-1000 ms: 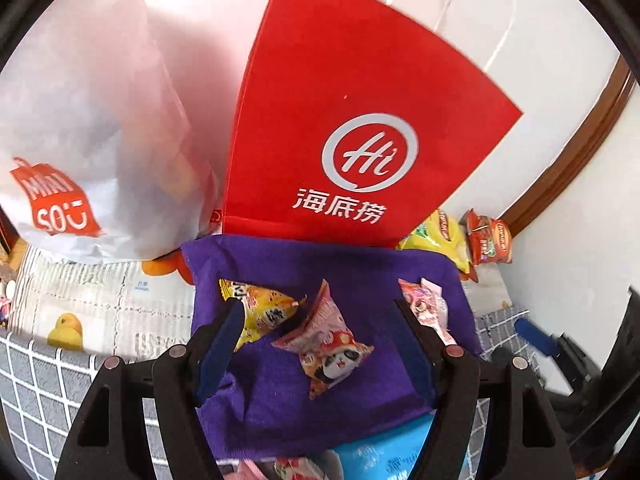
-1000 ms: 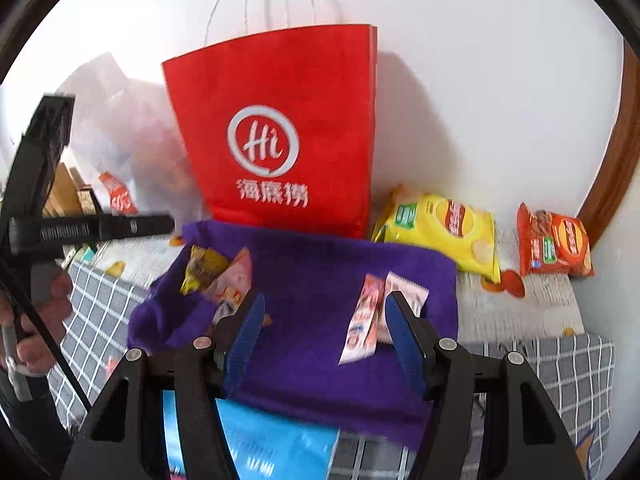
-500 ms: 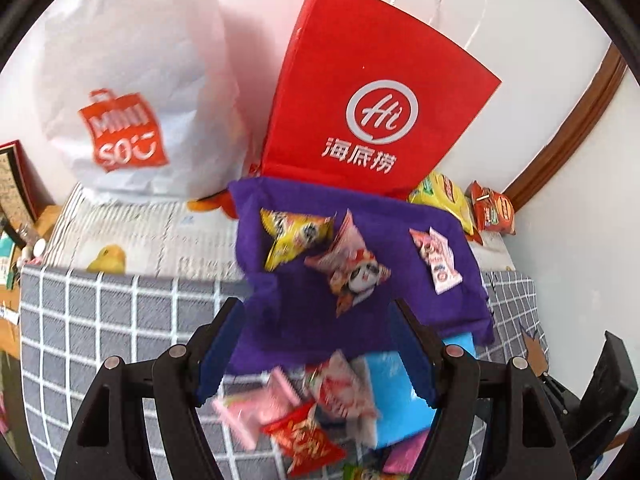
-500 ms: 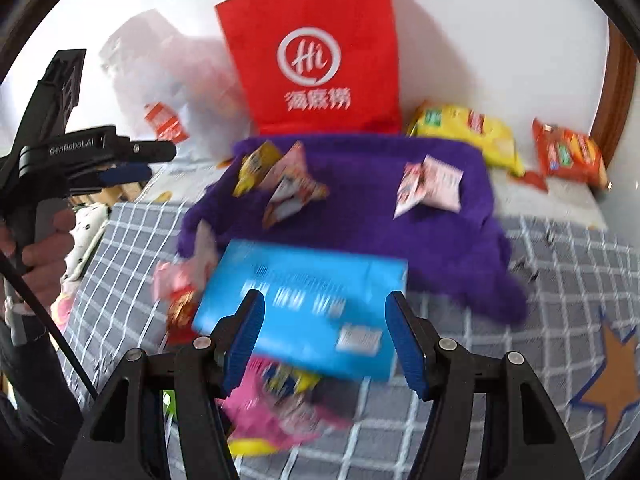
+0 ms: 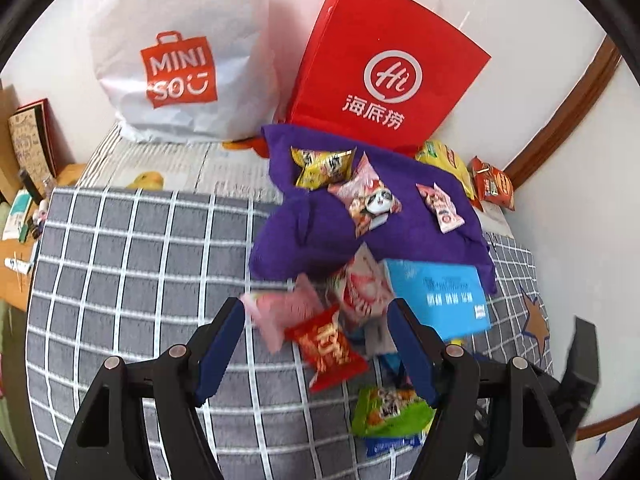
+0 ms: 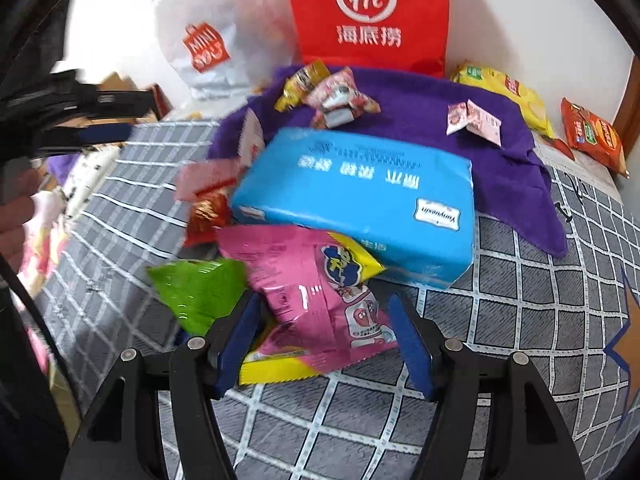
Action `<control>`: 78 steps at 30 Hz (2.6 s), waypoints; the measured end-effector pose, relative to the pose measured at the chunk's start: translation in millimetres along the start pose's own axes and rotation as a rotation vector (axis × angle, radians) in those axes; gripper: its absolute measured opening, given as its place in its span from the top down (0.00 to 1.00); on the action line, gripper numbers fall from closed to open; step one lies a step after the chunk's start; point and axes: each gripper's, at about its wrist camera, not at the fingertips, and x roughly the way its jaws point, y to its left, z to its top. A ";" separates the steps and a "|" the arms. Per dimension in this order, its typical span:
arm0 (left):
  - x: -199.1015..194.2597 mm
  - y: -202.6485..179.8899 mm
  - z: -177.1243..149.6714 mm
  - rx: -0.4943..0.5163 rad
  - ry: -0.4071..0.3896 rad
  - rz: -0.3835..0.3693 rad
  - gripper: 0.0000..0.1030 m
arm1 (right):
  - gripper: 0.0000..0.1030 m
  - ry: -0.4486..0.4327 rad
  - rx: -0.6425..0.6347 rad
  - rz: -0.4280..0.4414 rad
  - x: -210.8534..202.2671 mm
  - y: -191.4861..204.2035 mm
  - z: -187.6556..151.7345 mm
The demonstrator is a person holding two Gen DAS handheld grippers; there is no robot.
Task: Organize snacks
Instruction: 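Grasp the pink candy bag with the right gripper and lift it, then grasp the red candy packet with the left gripper while right carries the pink bag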
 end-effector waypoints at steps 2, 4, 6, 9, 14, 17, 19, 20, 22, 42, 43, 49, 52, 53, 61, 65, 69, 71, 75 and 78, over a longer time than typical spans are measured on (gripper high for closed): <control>-4.8 0.6 -9.1 0.007 0.001 0.009 0.30 | 0.36 0.032 -0.004 -0.016 13.4 2.0 0.7; -8.3 0.4 -16.1 0.019 0.003 0.017 0.30 | 0.36 0.044 -0.014 -0.013 21.2 3.4 0.2; -10.6 1.3 -22.1 0.026 0.003 0.030 0.30 | 0.39 0.035 -0.007 -0.012 22.2 2.7 -0.3; -7.9 6.7 -31.5 0.010 0.018 0.051 0.30 | 0.46 -0.018 -0.005 -0.028 8.5 1.7 -4.6; 7.5 10.8 -44.2 -0.007 0.047 0.057 0.30 | 0.46 -0.074 0.029 -0.056 -22.1 -13.2 -16.0; 19.6 11.3 -51.1 -0.024 0.064 0.041 0.30 | 0.46 -0.101 0.044 -0.118 -34.4 -26.7 -24.9; 26.2 10.6 -53.5 -0.028 0.073 0.039 0.30 | 0.46 -0.116 0.053 -0.164 -37.9 -36.0 -31.9; 31.4 9.0 -54.3 -0.026 0.077 0.043 0.30 | 0.46 -0.124 0.061 -0.195 -37.8 -43.1 -35.6; 37.9 5.2 -54.5 -0.020 0.080 0.050 0.31 | 0.46 -0.131 0.095 -0.241 -34.2 -57.6 -41.0; 99.4 -25.3 -47.7 0.060 0.068 0.138 0.42 | 0.42 -0.234 0.195 -0.220 -8.7 -87.8 -54.6; 99.4 -24.6 -48.0 0.060 0.064 0.141 0.43 | 0.42 -0.232 0.202 -0.211 -8.3 -89.4 -54.9; 98.4 -24.1 -47.2 0.079 0.071 0.145 0.47 | 0.40 -0.215 0.260 -0.157 -3.6 -101.0 -55.7; 97.8 -23.8 -46.5 0.087 0.074 0.154 0.53 | 0.39 -0.205 0.245 -0.168 -1.4 -98.7 -54.8; 96.4 -22.1 -46.5 0.078 0.072 0.159 0.61 | 0.39 -0.200 0.236 -0.178 -0.3 -96.6 -54.0; 77.5 -7.3 -52.0 0.008 0.059 0.075 0.63 | 0.44 -0.175 0.198 -0.259 -7.1 -84.3 -50.9; 62.7 -9.7 -55.5 0.010 0.041 0.076 0.63 | 0.45 -0.188 0.215 -0.260 -26.0 -77.5 -50.0; 48.6 -11.0 -57.8 0.013 0.021 0.079 0.63 | 0.45 -0.211 0.217 -0.266 -45.9 -67.7 -48.6; 41.3 -11.9 -58.3 0.015 0.010 0.077 0.63 | 0.45 -0.225 0.213 -0.263 -57.3 -61.7 -47.8; 26.5 -17.5 -59.7 0.028 -0.011 0.068 0.63 | 0.45 -0.251 0.201 -0.270 -74.2 -52.4 -46.5; 16.5 -23.7 -60.4 0.041 -0.022 0.058 0.63 | 0.45 -0.271 0.194 -0.270 -85.8 -47.8 -45.2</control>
